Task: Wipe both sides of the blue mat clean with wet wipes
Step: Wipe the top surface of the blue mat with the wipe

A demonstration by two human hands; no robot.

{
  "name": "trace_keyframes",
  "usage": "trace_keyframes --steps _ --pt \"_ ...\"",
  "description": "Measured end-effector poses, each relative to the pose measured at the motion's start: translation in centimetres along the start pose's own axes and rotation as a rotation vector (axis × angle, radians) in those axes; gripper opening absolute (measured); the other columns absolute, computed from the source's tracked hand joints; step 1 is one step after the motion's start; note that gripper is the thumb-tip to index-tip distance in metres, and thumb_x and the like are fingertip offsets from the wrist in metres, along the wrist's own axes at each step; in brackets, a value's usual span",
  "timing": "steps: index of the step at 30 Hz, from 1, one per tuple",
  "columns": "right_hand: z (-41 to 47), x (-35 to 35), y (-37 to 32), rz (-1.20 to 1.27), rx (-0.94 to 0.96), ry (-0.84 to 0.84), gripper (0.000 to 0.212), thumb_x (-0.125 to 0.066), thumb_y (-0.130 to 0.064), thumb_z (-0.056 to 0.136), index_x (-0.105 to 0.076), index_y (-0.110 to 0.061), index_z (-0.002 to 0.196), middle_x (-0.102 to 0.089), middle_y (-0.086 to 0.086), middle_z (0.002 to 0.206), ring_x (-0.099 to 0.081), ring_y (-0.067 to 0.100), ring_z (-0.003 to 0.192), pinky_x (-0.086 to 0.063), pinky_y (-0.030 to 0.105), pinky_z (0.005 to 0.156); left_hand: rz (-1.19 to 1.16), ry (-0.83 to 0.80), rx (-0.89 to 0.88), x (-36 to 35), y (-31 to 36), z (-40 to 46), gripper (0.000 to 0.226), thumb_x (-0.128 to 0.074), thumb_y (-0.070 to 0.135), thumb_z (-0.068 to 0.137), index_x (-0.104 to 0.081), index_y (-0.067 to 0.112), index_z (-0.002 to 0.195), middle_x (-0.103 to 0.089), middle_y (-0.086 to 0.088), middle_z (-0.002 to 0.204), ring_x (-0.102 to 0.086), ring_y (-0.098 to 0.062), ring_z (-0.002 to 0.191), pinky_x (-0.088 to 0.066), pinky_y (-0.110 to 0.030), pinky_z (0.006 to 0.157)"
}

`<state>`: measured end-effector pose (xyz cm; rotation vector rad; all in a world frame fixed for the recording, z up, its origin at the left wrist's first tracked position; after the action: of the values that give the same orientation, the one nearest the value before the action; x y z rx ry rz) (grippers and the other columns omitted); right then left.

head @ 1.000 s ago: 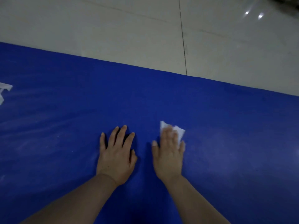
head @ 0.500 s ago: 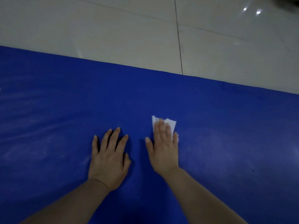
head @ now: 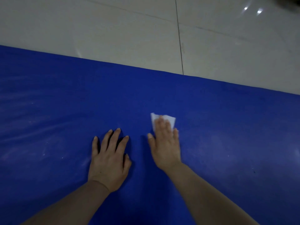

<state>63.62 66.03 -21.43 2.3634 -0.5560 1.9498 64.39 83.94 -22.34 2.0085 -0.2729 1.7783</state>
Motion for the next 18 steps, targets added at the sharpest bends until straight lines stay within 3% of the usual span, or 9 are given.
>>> trace_keyframes --steps 2,5,7,10,12,15,18 --pt "0.7 0.9 3.8 -0.001 -0.205 0.123 0.073 -0.004 -0.056 0.094 -0.008 -0.013 0.153 -0.006 0.003 0.161 -0.006 0.021 0.147 -0.004 0.045 0.117 -0.003 0.001 0.005 0.0 0.0 0.0 0.057 -0.033 0.037 0.086 -0.058 0.012 0.13 -0.044 -0.012 0.145 -0.036 -0.031 0.135 -0.02 -0.061 0.109" --pt "1.8 1.4 6.2 0.042 -0.442 0.074 0.06 -0.019 -0.043 0.102 -0.005 -0.015 0.153 0.001 0.001 0.161 0.001 0.021 0.147 -0.003 0.05 0.117 -0.007 0.009 0.002 -0.1 -0.1 0.0 0.057 -0.033 0.037 0.086 -0.058 0.011 0.129 -0.044 -0.013 0.144 -0.036 -0.031 0.134 -0.02 -0.062 0.109" --pt "2.3 1.2 3.7 0.017 -0.367 0.082 0.062 -0.016 -0.047 0.1 -0.003 -0.016 0.153 0.003 0.001 0.161 0.002 0.021 0.147 -0.002 0.053 0.115 -0.007 0.018 0.001 -0.1 -0.1 -0.1 0.057 -0.033 0.037 0.086 -0.058 0.011 0.129 -0.044 -0.013 0.144 -0.035 -0.031 0.135 -0.019 -0.061 0.109" --pt "1.7 0.1 -1.7 -0.036 -0.027 0.012 0.078 0.007 -0.057 0.086 -0.002 -0.019 0.153 0.007 -0.004 0.16 0.007 0.017 0.147 0.003 0.05 0.115 -0.003 0.013 0.006 -0.1 -0.1 0.0 0.057 -0.033 0.037 0.085 -0.059 0.011 0.13 -0.043 -0.012 0.144 -0.035 -0.031 0.135 -0.019 -0.061 0.109" --pt "1.5 0.0 -2.2 -0.043 0.06 -0.051 0.073 0.006 -0.056 0.089 0.001 -0.021 0.153 0.011 -0.007 0.159 0.01 0.013 0.146 0.005 0.046 0.118 -0.001 0.01 0.004 0.0 -0.1 0.0 0.057 -0.032 0.037 0.085 -0.059 0.012 0.13 -0.043 -0.012 0.144 -0.035 -0.031 0.135 -0.021 -0.061 0.109" --pt "2.5 1.2 2.4 -0.005 -0.141 0.018 0.061 -0.016 -0.046 0.101 -0.002 -0.017 0.153 0.004 -0.004 0.161 0.003 0.016 0.147 0.001 0.043 0.118 -0.007 0.021 0.004 0.0 -0.1 0.0 0.057 -0.032 0.037 0.085 -0.059 0.011 0.129 -0.044 -0.013 0.143 -0.036 -0.032 0.134 -0.023 -0.062 0.108" --pt "3.0 2.3 7.0 0.072 -0.411 0.055 0.061 -0.02 -0.042 0.102 -0.001 -0.014 0.153 0.003 0.001 0.161 0.002 0.019 0.147 -0.003 0.046 0.118 -0.019 0.016 0.003 0.0 -0.1 0.1 0.057 -0.033 0.037 0.085 -0.058 0.011 0.129 -0.045 -0.013 0.143 -0.036 -0.032 0.134 -0.023 -0.063 0.108"
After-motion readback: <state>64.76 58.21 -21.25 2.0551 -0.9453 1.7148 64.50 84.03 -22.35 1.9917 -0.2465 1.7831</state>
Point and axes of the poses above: each hand's wrist, its own z-axis towards the middle knuckle, its own x-axis out of the back of the hand, y = z × x, the point moved 3 cm from there along z, towards the middle knuckle
